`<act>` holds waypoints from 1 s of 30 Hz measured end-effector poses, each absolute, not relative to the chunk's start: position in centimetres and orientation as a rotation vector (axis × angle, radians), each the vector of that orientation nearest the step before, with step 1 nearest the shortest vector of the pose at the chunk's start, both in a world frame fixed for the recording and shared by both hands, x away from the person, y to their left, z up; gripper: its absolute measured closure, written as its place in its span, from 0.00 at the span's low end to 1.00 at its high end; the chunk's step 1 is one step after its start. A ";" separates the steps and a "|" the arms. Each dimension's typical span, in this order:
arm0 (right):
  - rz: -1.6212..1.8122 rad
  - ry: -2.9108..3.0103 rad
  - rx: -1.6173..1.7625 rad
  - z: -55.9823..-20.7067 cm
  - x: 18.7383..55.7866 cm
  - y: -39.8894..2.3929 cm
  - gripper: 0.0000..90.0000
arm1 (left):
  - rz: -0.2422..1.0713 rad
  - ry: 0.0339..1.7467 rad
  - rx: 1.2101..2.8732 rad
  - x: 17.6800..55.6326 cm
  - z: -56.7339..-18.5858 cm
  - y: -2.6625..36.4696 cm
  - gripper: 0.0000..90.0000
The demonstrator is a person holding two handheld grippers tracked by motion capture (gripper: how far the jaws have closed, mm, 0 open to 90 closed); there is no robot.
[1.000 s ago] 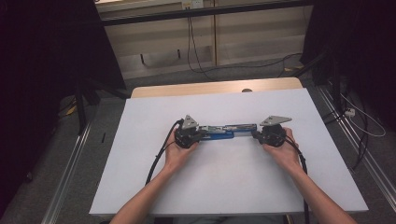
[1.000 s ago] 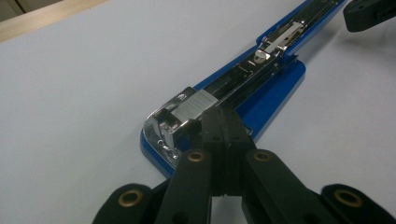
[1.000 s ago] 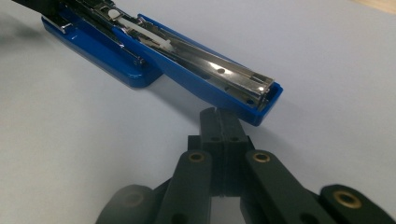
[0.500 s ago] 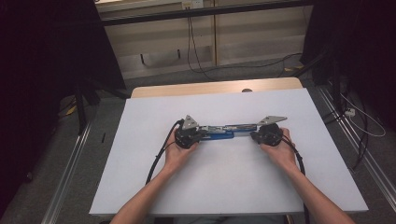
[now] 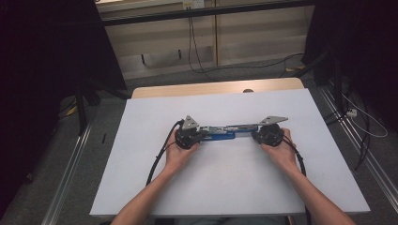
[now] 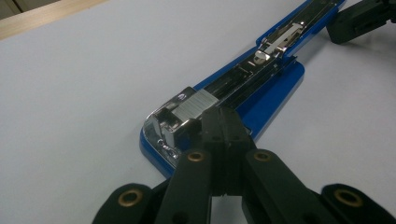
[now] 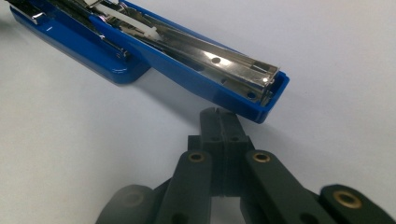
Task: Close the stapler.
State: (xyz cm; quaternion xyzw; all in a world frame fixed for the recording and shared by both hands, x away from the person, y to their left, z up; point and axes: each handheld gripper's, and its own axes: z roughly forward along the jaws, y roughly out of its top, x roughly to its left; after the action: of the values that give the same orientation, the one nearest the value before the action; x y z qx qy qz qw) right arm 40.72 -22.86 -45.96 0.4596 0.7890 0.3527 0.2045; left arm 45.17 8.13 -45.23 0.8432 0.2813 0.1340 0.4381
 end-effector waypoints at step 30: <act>1.042 2.154 1.280 -45.8 40.8 -23.1 1.00 | 0.334 0.685 2.099 45.2 -45.2 8.2 1.00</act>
State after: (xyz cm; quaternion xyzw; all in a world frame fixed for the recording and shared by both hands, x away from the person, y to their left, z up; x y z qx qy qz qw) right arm 40.77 -23.09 -45.76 0.4611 0.7756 0.3753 0.2122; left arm 45.21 8.17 -45.25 0.8446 0.2756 0.1343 0.4389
